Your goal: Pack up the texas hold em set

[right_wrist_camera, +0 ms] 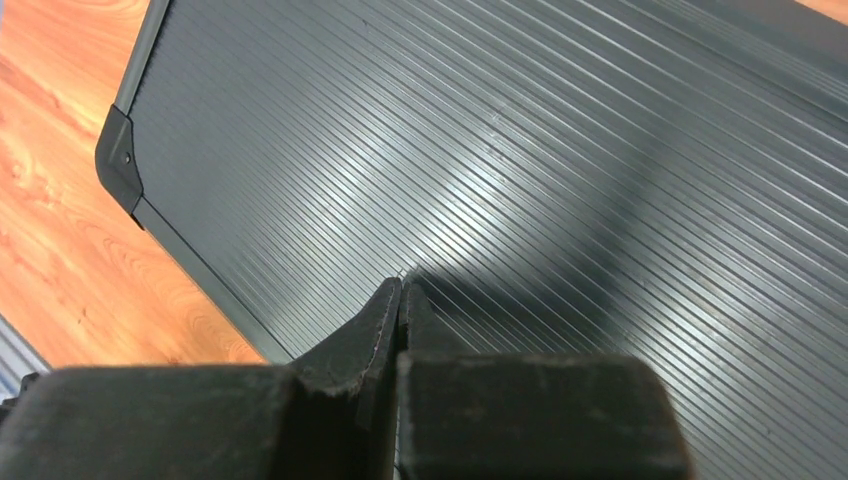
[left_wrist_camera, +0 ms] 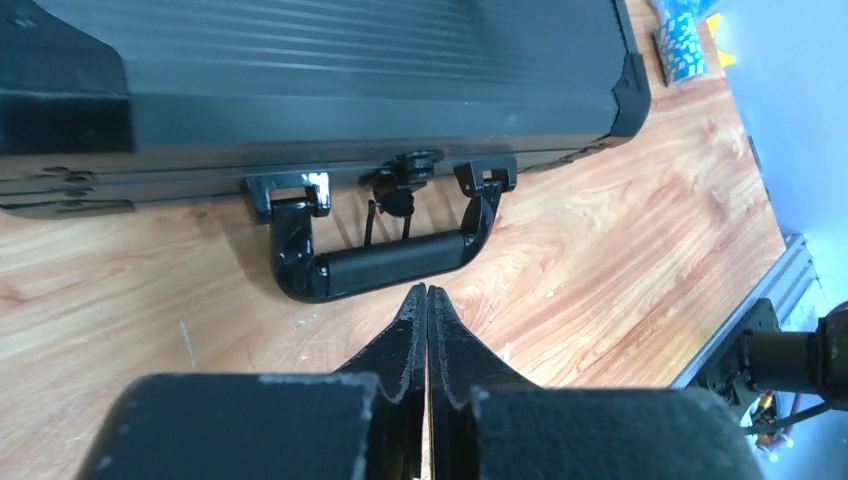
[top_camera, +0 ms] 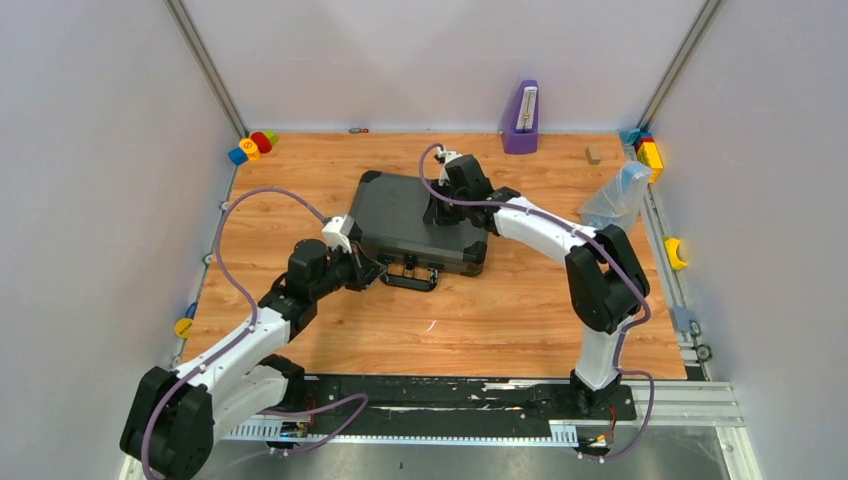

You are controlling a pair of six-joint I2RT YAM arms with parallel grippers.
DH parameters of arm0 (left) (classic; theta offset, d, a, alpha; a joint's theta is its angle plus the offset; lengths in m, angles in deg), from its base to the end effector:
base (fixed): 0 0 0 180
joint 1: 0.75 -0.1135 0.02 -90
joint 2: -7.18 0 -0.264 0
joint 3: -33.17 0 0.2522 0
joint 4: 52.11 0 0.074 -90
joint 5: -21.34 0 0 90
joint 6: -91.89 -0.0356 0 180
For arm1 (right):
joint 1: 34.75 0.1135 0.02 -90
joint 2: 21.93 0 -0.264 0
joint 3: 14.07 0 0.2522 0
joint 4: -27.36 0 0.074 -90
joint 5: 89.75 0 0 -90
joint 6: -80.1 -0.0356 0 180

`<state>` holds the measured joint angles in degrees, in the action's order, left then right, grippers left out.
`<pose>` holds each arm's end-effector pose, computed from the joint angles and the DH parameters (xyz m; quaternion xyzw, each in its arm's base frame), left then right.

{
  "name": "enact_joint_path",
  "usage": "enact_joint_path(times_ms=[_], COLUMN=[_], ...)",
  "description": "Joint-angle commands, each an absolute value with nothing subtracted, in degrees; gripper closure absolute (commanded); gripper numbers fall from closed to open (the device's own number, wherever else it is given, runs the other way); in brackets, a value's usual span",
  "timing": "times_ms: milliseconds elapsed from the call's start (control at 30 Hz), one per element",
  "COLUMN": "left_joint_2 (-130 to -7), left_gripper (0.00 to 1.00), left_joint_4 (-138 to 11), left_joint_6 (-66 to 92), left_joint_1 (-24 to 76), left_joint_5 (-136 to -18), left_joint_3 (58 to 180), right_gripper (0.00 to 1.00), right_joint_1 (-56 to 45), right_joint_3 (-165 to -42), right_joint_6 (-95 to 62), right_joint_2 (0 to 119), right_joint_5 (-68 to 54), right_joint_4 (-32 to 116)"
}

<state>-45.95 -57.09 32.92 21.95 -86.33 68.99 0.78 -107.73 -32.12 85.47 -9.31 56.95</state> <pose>0.1824 -0.0880 0.2087 0.0257 0.8246 -0.3625 0.4334 0.3410 0.2508 0.2306 -0.1388 0.9050 0.2576 0.3087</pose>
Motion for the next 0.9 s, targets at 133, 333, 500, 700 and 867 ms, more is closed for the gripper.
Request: enact_joint_path(times_ms=[133, 333, 500, 700, 867], left_joint_2=[-48.9, -45.9, -49.9, -60.0, -72.6], left_gripper=[0.72, 0.57, 0.96, 1.00, 1.00], left_joint_4=[-56.6, -59.8, -60.9, -55.9, -47.9], left_joint_6=[36.1, 37.8, 38.2, 39.7, 43.3], left_joint_1=[23.4, 22.0, 18.9, 18.5, 17.6], left_joint_5=[-79.8, -73.3, -74.0, -76.7, -83.2], left_joint_3=[68.9, 65.9, 66.4, 68.7, 71.3], right_gripper=[0.97, 0.95, 0.96, 0.97, 0.98], right_joint_1=[2.6, 2.6, 2.7, 2.7, 2.6], right_joint_3=[-98.2, -96.9, -97.0, -96.0, -95.6], right_joint_6=[-31.4, -31.9, -32.3, -32.6, -32.8], right_joint_2=[83.4, 81.8, 81.7, 80.9, 80.4], right_joint_5=[-3.1, -2.8, -2.4, -1.1, -1.0], right_joint_4=[66.9, 66.1, 65.6, 65.1, 64.9])
